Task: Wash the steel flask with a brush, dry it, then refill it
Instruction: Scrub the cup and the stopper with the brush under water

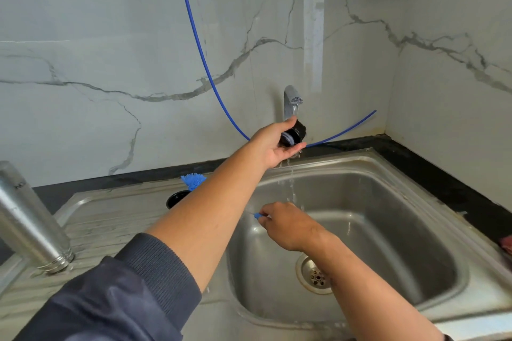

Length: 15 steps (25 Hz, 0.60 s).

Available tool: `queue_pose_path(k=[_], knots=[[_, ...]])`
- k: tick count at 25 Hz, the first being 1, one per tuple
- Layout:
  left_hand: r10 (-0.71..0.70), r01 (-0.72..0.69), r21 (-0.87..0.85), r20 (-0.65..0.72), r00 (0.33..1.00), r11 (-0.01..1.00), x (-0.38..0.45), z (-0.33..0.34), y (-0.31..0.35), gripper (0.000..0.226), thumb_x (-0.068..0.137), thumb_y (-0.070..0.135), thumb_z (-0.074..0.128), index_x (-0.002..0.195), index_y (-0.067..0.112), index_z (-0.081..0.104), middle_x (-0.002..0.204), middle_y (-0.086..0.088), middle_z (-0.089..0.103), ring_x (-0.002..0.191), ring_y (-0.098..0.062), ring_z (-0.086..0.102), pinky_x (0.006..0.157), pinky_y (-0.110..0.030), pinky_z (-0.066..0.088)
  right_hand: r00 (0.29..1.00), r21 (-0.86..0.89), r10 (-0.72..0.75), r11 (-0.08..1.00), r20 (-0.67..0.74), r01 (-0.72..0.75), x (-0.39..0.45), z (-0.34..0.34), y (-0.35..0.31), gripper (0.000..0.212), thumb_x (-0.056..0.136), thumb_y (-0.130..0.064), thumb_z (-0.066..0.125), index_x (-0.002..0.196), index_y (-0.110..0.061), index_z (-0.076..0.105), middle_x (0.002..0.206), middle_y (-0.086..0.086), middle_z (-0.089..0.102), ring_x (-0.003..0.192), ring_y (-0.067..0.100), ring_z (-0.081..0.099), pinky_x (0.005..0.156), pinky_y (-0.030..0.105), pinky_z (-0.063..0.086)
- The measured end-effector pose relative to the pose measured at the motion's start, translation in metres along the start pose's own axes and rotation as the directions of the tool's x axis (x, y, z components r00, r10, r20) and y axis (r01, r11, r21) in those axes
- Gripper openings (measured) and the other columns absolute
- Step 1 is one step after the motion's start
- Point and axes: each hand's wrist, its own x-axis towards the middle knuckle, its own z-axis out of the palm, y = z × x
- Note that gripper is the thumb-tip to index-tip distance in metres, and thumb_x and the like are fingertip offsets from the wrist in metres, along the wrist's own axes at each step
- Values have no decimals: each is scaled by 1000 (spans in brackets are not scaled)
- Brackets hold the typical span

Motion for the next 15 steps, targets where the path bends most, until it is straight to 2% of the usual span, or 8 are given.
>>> queue_pose_path(k=[2, 4, 6, 8, 10, 12, 15], knots=[[40, -40, -5, 16, 999, 999, -23, -10, 5, 25, 91, 8, 76, 110, 0, 61, 123, -24, 63, 118, -42, 65, 85, -44, 63, 1000, -9, -5, 1000, -2, 5, -1, -2, -1, 29, 106, -31, 45, 81, -20, 55, 93, 5, 63, 80, 22, 58, 62, 32, 40], [79, -77, -46, 26, 997, 996, -46, -26, 7, 21, 91, 4, 75, 107, -1, 62, 122, -24, 62, 120, -41, 64, 93, -46, 61, 1000, 0, -8, 1000, -19, 8, -2, -4, -2, 26, 106, -30, 46, 86, -20, 57, 93, 5, 63, 83, 23, 58, 67, 34, 42], [115, -112, -99, 20, 993, 989, -72, -46, 8, 22, 92, 7, 72, 110, -1, 61, 124, -27, 61, 117, -45, 66, 87, -45, 63, 999, 18, -9, 1000, -41, 10, -2, -5, -2, 28, 105, -30, 47, 80, -24, 56, 89, 4, 63, 83, 24, 59, 70, 35, 44], [160, -160, -152, -12, 987, 975, -95, -70, 6, 18, 96, 11, 67, 108, 2, 58, 114, -27, 61, 111, -47, 68, 85, -44, 62, 998, 36, -3, 999, -61, 5, -2, -6, -1, 30, 105, -31, 47, 77, -24, 57, 85, 4, 65, 84, 27, 62, 73, 40, 48], [219, -228, -214, -62, 974, 950, -116, -98, 6, 15, 98, 15, 60, 104, 1, 58, 105, -24, 62, 104, -46, 70, 85, -41, 62, 996, 69, -3, 998, -88, 9, -1, -4, -2, 30, 105, -34, 48, 88, -15, 64, 83, 5, 67, 84, 28, 63, 75, 39, 50], [251, -270, -286, -104, 962, 919, -130, -125, 3, 19, 99, 19, 56, 104, 1, 59, 104, -25, 62, 102, -45, 70, 82, -39, 64, 994, 125, 9, 992, -107, 5, -3, -4, -3, 31, 105, -34, 49, 95, -11, 66, 80, 4, 66, 78, 25, 62, 68, 35, 47], [261, -322, -309, -224, 939, 895, -139, -154, -4, 20, 100, 21, 61, 104, 2, 59, 92, -22, 63, 89, -40, 73, 81, -38, 63, 990, 188, 4, 982, -138, 23, -5, -6, -7, 28, 104, -34, 50, 96, -16, 69, 82, 5, 68, 78, 27, 64, 67, 35, 48]])
